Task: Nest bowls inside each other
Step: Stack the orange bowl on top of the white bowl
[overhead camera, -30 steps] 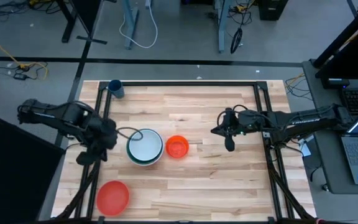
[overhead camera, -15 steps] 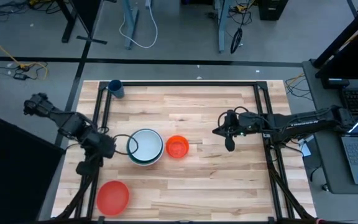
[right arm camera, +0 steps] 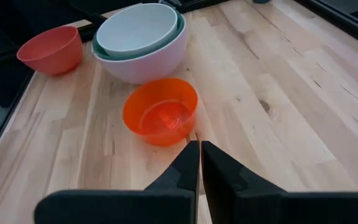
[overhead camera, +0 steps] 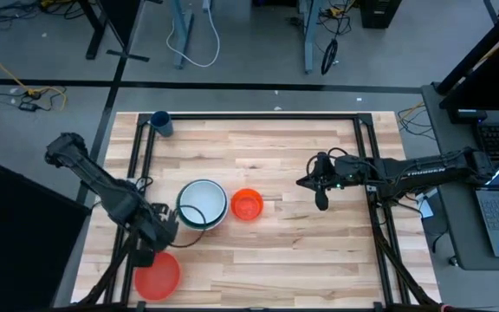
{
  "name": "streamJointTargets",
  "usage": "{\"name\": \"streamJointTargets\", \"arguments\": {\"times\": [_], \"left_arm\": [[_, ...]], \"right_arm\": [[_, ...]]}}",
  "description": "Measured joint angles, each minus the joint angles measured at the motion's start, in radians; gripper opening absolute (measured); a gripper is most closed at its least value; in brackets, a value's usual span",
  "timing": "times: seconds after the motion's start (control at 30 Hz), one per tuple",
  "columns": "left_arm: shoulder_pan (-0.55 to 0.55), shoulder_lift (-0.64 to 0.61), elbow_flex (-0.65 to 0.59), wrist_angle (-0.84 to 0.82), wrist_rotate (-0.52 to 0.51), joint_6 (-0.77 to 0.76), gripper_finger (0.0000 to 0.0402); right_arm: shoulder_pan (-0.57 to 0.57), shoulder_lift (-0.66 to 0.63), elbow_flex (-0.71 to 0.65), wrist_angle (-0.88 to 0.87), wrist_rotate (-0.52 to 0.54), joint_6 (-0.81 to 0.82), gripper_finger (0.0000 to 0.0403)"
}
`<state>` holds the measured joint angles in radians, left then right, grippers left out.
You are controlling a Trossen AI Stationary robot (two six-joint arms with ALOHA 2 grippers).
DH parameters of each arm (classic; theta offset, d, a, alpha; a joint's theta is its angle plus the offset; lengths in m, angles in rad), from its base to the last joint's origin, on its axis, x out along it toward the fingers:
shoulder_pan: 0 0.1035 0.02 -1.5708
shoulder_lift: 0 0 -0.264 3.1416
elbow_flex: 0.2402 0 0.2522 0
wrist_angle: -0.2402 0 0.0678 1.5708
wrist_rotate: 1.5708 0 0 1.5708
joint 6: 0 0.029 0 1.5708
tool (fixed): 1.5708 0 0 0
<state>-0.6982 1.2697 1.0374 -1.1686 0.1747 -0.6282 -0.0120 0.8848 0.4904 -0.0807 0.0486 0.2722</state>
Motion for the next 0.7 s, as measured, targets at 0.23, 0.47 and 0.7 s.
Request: {"name": "streamJointTargets", "arguments": {"times": [0.23,0.47,0.7], "left_arm": [[-0.024,0.067,0.000,0.120,-0.008,-0.071,0.0000],[-0.050,0.068,0.000,0.174,-0.049,-0.073,0.0041],[-0.100,0.068,-0.054,0.132,-0.080,-0.074,0.0135]], "right_arm": [[0.000,0.000,0.000,0.000,-0.030,-0.019,0.0000],[0.001,0.000,0.000,-0.002,-0.078,-0.026,0.0000],[0.001,-0.003,0.000,-0.001,-0.095,-0.031,0.0000]]}}
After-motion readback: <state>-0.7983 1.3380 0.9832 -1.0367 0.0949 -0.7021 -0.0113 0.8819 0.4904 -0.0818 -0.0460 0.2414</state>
